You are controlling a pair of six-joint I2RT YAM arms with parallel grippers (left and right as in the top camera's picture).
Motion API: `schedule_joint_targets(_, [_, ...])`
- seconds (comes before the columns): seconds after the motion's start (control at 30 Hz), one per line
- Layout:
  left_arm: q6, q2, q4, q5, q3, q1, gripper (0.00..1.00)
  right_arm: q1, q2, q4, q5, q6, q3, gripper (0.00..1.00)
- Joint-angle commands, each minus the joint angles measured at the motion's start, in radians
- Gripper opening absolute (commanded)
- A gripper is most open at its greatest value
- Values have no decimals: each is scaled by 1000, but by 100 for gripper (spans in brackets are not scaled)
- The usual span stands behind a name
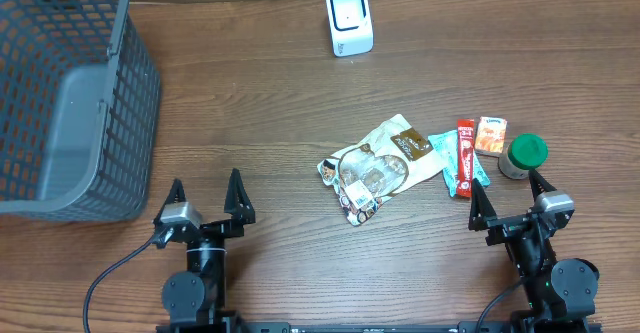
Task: Scan the item barcode
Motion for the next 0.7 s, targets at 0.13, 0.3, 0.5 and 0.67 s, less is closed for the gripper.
schedule_joint_targets(0.13, [200, -10, -126, -34, -4, -1, 100, -3, -9, 3, 8, 0, -11, 100])
schedule_joint_targets(0.3, [364, -10, -143, 11, -4, -1, 100, -3, -9, 3, 8, 0, -11, 100])
schedule_joint_targets(0.5, [392, -10, -144, 25, -4, -1, 100, -3, -9, 3, 8, 0, -11, 100])
schedule_joint_targets(0.67, [364, -10, -143, 43, -4, -1, 100, -3, -9, 3, 8, 0, -11, 100])
